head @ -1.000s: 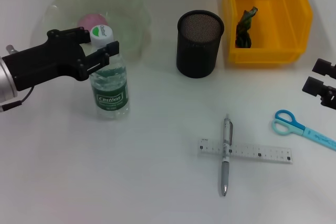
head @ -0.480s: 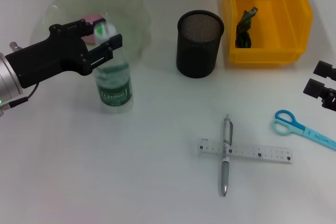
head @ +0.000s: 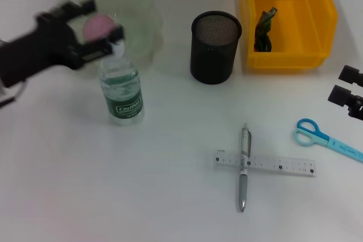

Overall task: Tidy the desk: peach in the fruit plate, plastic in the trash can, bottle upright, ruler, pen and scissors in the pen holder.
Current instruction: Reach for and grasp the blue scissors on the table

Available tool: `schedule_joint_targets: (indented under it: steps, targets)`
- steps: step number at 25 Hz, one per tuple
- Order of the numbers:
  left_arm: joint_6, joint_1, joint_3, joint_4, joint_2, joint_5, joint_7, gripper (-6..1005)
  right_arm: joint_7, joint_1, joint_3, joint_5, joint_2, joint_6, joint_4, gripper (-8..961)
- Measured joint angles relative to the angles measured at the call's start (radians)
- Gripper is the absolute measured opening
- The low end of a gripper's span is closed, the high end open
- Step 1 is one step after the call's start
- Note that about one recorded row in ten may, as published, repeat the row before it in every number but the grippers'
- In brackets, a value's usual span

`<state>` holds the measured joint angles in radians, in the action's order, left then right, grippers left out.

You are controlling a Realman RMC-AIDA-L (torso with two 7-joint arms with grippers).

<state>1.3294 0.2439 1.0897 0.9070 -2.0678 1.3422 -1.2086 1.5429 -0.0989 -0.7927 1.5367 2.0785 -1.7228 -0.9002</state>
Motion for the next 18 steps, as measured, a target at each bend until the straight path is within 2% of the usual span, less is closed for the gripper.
schedule_joint_targets:
  steps: [4, 5, 9, 10, 12, 14, 15, 18]
  targets:
    - [0.086, -0.021, -0.053, 0.024, 0.0, -0.031, 0.001, 803, 0.03, 0.0, 0.022, -0.001, 0.0, -0.002, -0.022, 826]
    - [0.251, -0.032, -0.083, 0.001, 0.001, -0.074, 0.043, 809, 0.045, 0.001, 0.03, 0.0, -0.001, -0.003, -0.037, 826]
    - [0.372, -0.022, -0.078, -0.052, 0.005, -0.042, 0.108, 822, 0.146, 0.006, 0.06, 0.034, -0.005, -0.032, -0.147, 827]
    - [0.423, -0.009, -0.07, -0.101, 0.004, 0.031, 0.154, 822, 0.193, 0.004, 0.067, 0.057, -0.008, -0.042, -0.192, 827]
    - [0.43, 0.006, -0.056, -0.155, 0.002, 0.097, 0.193, 822, 0.311, -0.005, 0.08, 0.135, -0.012, -0.057, -0.303, 827]
    - [0.43, 0.006, -0.056, -0.155, 0.002, 0.097, 0.193, 822, 0.452, -0.026, 0.082, 0.248, -0.014, -0.072, -0.439, 827]
    - [0.412, 0.04, -0.041, -0.281, 0.002, 0.173, 0.271, 822, 0.534, -0.04, 0.08, 0.318, -0.015, -0.083, -0.512, 827]
    - [0.401, 0.053, -0.041, -0.321, 0.002, 0.192, 0.284, 822, 0.769, -0.116, 0.074, 0.589, -0.013, -0.151, -0.763, 826]
